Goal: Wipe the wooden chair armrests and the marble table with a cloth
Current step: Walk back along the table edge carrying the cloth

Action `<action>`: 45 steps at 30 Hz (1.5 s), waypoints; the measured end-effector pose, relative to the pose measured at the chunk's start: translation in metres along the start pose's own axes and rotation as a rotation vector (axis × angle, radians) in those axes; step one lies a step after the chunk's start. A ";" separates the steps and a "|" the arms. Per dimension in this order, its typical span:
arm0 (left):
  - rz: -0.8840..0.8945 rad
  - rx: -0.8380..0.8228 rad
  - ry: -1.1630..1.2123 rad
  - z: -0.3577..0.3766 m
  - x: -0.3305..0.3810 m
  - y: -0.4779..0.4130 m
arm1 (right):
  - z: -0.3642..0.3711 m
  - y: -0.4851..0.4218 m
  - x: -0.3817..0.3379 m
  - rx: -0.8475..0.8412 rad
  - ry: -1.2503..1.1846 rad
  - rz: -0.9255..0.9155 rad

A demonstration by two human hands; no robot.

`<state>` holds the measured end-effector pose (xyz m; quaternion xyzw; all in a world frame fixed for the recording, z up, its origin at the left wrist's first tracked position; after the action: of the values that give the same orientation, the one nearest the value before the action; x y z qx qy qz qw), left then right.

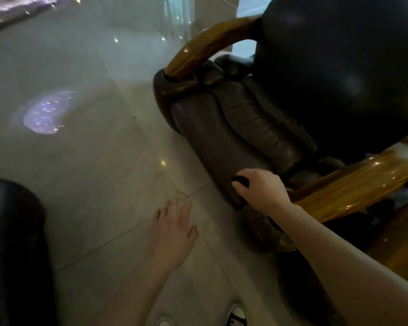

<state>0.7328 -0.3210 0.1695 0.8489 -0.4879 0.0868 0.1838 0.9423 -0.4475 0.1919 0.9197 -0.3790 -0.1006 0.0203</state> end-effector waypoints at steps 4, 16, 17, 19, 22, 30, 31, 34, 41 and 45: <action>-0.045 0.049 0.046 -0.064 -0.011 0.051 | -0.046 0.021 -0.063 -0.063 -0.151 -0.030; -0.331 0.151 0.097 -0.152 -0.071 0.178 | -0.109 0.078 -0.202 -0.143 -0.190 -0.281; -0.360 0.154 0.105 -0.154 -0.079 0.189 | -0.108 0.082 -0.213 -0.154 -0.184 -0.318; -0.403 0.163 0.110 -0.160 -0.094 0.210 | -0.108 0.089 -0.235 -0.171 -0.179 -0.370; -0.460 0.186 0.133 -0.170 -0.121 0.242 | -0.105 0.100 -0.270 -0.192 -0.161 -0.428; -0.600 0.238 0.242 -0.178 -0.207 0.322 | -0.089 0.123 -0.386 -0.243 -0.099 -0.541; -0.622 0.231 0.253 -0.178 -0.218 0.332 | -0.088 0.125 -0.402 -0.250 -0.096 -0.552; -0.700 0.224 0.289 -0.174 -0.251 0.359 | -0.082 0.132 -0.450 -0.271 -0.095 -0.595; -0.848 0.308 0.374 -0.171 -0.303 0.404 | -0.062 0.134 -0.546 -0.385 -0.071 -0.765; -0.964 0.319 0.424 -0.166 -0.326 0.417 | -0.046 0.123 -0.593 -0.413 -0.039 -0.868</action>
<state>0.2140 -0.1857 0.3102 0.9575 0.0231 0.2347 0.1658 0.4557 -0.1212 0.3511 0.9677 0.0673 -0.1901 0.1514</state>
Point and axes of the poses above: each hand's wrist, its own y-axis away from the middle knuckle, its own z-axis out of the palm, x = y × z, the point moved 6 cm from there along -y, towards the middle knuckle, and after that the axes turned 10 degrees about y, right-handed, at the moved point
